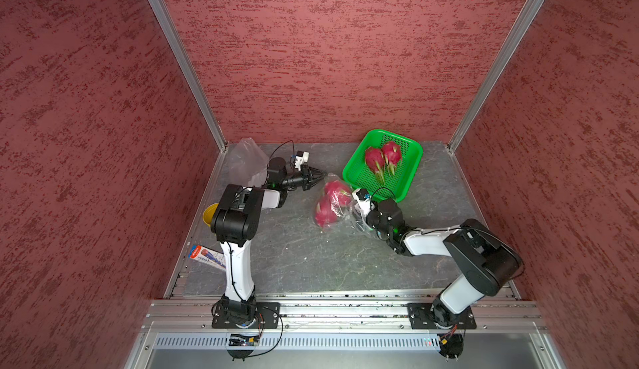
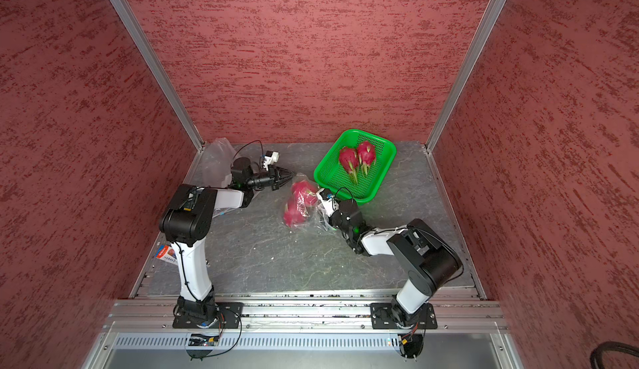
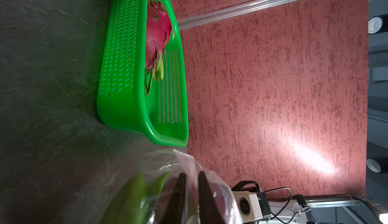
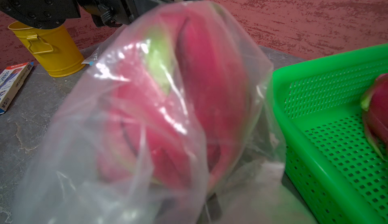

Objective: Open the zip-top bag and take out the dragon fruit
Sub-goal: Pick up the dragon fruit from the zipper food storage bag.

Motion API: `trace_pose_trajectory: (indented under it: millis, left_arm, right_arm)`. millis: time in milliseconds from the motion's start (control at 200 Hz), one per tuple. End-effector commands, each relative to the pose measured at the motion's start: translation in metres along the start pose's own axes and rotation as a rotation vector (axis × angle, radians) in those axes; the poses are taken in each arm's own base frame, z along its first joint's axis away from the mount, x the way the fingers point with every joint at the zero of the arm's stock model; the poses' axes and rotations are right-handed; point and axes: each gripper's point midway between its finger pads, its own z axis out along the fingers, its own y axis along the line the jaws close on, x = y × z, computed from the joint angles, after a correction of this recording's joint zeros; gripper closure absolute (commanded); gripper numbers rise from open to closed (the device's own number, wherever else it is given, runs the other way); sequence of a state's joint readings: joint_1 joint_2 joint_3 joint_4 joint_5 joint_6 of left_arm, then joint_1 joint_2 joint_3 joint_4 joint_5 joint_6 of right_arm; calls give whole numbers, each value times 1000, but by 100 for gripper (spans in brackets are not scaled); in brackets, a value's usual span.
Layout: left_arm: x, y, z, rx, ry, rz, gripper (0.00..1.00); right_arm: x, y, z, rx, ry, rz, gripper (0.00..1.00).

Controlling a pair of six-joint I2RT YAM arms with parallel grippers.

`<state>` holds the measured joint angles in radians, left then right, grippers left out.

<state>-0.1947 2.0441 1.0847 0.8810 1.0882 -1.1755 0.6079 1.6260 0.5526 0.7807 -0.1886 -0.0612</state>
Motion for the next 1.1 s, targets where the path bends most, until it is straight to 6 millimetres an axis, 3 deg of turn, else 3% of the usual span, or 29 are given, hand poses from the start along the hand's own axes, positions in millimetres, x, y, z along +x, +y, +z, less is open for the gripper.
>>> trace_pose_trajectory:
  millis: [0,175,481,636,656,817,1097]
  left_arm:
    - [-1,-2,0,18,7,19,100]
    - [-10,-4,-12,18,-33,22,100]
    - [-24,2,-64,-32,-149,10,100]
    - [-30,2,-76,-48,-176,10,100]
    - [-31,2,-77,-50,-182,9,100]
    - [-44,-1,-93,-62,-230,13,100]
    - [-47,-1,-103,-117,-245,20,100]
  right_arm:
    - [-25,-1,-4,17,-72,-22,100]
    - [-25,-1,-7,22,-58,-20,100]
    - [-21,7,-18,-13,-13,26,100]
    - [-19,12,-24,-37,11,61,100]
    - [-28,14,-28,-42,-9,59,100]
    - [-32,16,-40,-42,5,68,100]
    - [-29,11,-55,4,24,72,100]
